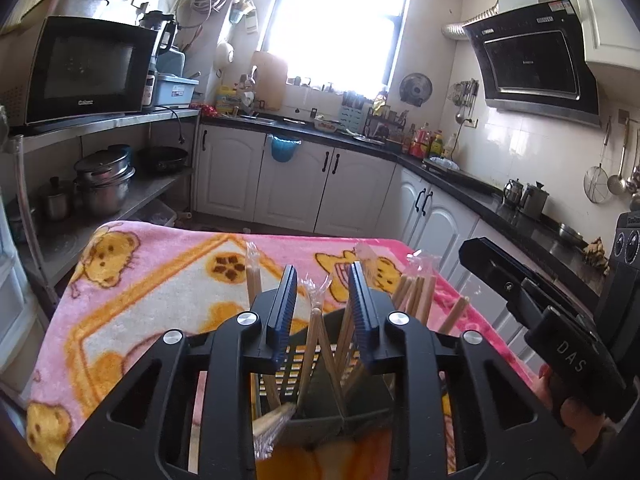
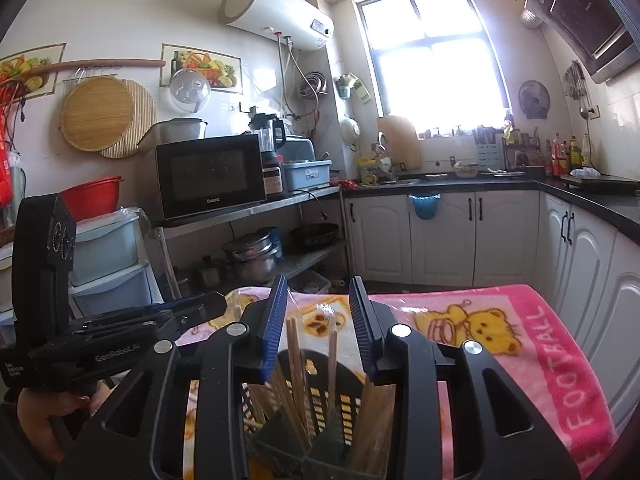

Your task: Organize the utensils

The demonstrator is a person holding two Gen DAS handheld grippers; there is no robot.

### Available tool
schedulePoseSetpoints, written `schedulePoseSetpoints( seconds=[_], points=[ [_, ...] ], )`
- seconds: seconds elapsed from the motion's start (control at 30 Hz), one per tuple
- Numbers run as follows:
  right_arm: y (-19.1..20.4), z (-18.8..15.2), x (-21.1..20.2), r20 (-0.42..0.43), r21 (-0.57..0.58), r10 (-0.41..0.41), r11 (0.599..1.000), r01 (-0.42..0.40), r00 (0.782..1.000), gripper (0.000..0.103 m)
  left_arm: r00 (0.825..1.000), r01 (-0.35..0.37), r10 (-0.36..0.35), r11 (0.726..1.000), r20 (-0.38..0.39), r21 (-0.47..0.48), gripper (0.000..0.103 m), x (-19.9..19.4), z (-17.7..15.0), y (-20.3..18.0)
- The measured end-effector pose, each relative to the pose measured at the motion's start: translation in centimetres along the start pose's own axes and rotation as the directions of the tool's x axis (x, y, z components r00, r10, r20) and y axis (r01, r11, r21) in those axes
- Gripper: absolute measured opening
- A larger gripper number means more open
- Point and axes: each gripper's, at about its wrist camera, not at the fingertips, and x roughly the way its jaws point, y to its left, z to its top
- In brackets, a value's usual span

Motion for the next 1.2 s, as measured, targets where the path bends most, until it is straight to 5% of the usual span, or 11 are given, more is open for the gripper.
schedulePoseSetpoints(
  seconds=[0.7,1.2],
  points=[
    [-1.2,-1.7,-4.3,-0.086,0.035,-0.061,0.997,0.064,0.994,0.052,1.0,-0.017,0.017,1.0,-0.008,-0.013,0.09,-4.2,-1.8,-0.5],
    [-0.8,-4.3,-6.4,-0.151,0.03,-0.073,0.997,0.078,0.986,0.069,0.998,-0.033,0.032,0.999,-0.06,-0.014,0.092,-5.8,-4.8,-1.4]
  ],
)
